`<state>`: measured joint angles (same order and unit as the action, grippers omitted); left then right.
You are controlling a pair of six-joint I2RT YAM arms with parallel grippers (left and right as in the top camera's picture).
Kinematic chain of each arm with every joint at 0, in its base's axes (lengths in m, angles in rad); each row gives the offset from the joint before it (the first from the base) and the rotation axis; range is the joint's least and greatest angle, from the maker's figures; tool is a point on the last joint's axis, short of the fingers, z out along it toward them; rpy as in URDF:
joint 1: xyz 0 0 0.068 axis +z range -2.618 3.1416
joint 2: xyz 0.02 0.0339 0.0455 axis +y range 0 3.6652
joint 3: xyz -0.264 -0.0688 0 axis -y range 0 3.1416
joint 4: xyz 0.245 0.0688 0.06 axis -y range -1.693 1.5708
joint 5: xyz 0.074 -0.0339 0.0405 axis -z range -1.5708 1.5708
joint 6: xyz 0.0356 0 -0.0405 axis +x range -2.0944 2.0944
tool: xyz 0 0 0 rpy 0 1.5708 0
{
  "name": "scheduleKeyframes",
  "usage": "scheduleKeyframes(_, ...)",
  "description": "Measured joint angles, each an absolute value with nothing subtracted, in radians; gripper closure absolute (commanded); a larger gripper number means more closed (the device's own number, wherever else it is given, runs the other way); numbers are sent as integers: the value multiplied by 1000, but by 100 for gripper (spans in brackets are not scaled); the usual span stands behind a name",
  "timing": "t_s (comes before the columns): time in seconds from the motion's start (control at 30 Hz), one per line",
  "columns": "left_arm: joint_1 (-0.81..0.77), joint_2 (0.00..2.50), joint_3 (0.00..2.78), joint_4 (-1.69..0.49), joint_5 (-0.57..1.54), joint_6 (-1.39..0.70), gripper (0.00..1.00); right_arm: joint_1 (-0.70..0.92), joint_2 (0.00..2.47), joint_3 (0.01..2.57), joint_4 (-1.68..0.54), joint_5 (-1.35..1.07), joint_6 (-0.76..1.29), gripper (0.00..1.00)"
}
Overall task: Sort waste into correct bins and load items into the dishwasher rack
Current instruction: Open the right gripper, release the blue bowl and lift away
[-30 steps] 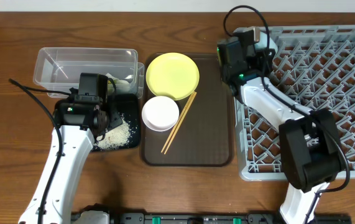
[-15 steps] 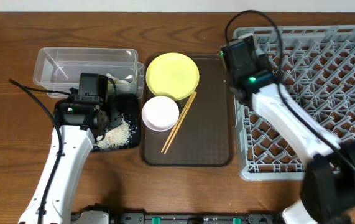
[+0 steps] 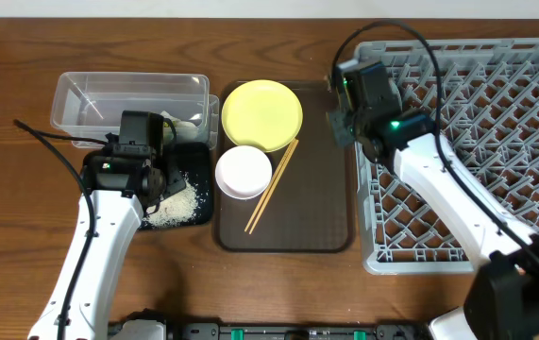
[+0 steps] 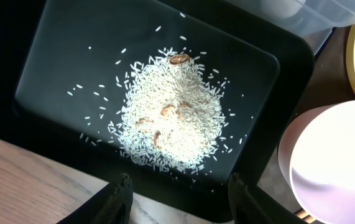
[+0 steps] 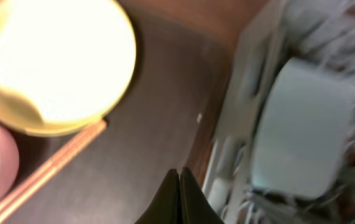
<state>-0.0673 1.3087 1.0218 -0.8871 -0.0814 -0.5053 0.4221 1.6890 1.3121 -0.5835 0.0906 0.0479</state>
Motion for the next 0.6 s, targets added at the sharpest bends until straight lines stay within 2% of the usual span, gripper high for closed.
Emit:
scheduleKeyframes(0.27, -67, 1309, 1022, -887, -82, -505, 47, 410, 1767, 1312, -629, 61, 79, 99)
scheduleKeyframes(0.6, -67, 1309, 1022, -887, -81, -505, 47, 377, 1777, 1312, -617, 220, 124, 99)
